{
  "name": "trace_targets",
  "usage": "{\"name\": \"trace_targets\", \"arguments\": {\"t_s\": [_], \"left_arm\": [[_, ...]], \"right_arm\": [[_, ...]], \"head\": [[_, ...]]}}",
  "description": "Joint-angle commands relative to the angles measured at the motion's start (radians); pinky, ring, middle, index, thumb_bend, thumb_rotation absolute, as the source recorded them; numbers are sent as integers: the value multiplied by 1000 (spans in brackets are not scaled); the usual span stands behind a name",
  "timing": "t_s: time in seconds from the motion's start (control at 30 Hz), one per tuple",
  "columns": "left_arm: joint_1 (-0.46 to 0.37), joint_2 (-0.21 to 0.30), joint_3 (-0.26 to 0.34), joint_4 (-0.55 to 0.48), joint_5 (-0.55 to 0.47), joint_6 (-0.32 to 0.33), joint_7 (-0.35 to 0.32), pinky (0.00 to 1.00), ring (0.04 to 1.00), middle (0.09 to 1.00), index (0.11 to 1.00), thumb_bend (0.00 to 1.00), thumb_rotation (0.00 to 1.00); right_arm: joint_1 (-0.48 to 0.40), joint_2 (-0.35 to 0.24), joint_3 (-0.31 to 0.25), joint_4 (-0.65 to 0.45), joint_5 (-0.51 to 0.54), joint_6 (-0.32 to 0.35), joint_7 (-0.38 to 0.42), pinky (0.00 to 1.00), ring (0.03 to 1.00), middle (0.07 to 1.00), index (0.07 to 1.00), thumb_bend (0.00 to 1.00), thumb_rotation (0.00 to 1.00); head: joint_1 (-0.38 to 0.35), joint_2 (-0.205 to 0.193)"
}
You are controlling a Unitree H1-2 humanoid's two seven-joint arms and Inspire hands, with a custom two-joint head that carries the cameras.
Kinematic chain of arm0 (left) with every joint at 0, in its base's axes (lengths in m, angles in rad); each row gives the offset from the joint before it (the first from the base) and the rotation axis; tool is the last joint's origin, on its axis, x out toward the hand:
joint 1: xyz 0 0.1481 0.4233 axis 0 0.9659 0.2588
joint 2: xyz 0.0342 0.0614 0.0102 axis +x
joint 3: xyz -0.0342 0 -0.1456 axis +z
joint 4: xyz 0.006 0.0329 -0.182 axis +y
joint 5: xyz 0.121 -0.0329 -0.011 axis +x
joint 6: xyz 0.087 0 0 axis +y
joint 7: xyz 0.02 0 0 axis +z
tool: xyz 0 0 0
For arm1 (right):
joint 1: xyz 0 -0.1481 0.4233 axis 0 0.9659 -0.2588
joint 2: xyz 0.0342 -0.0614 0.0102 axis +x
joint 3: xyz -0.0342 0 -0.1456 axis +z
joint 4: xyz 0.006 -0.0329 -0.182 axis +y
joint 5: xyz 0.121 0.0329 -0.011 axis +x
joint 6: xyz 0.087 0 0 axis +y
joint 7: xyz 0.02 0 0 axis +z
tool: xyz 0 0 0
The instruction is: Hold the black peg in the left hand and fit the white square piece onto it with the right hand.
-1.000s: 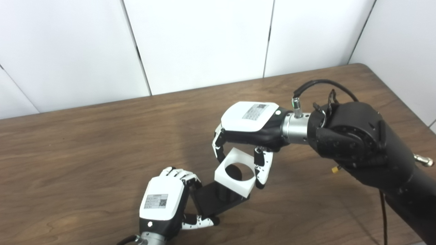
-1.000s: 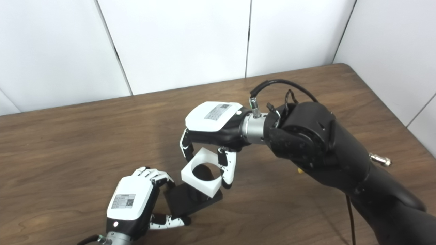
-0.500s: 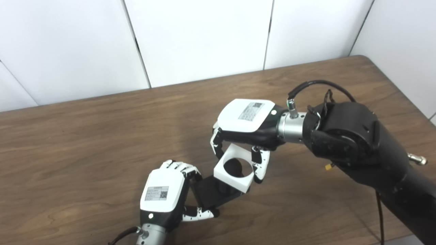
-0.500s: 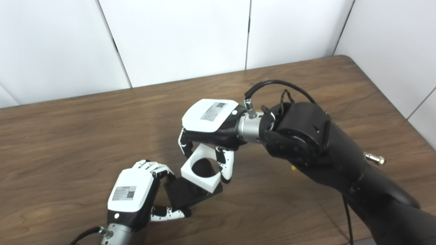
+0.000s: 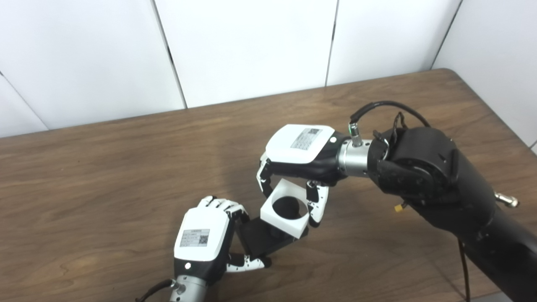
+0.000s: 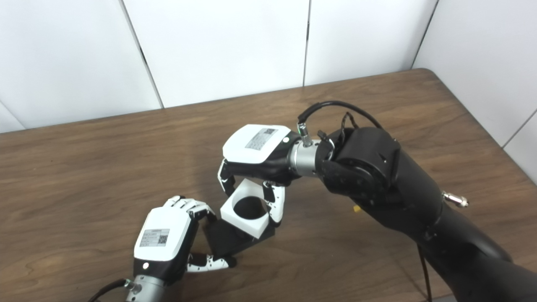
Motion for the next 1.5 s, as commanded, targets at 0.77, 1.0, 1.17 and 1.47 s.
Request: {"name": "trace_targets", "arguments": {"t_s": [0.77,1.0,1.17,1.47], "left_arm": [[18,8,-20,17,47,3,-43,845,768,713,485,521,53],[17,2,-20,23,45,5,-39,844,767,712,485,521,52],[15,-1,-20,24,45,8,-46,845,770,714,485,521,53],[14,-6,-20,22,49,10,-50,845,771,714,486,521,53]], "right_arm": [[-11,35,-12,72,-26,-56,-71,783,845,710,485,522,130],[-9,62,23,50,-68,-62,-39,789,837,707,484,523,131],[-9,72,36,39,-83,-71,-26,785,828,706,483,522,130],[-1,82,30,27,-82,-77,-22,776,817,696,482,523,131]], "head": [[2,8],[4,10],[4,10],[11,13]]}}
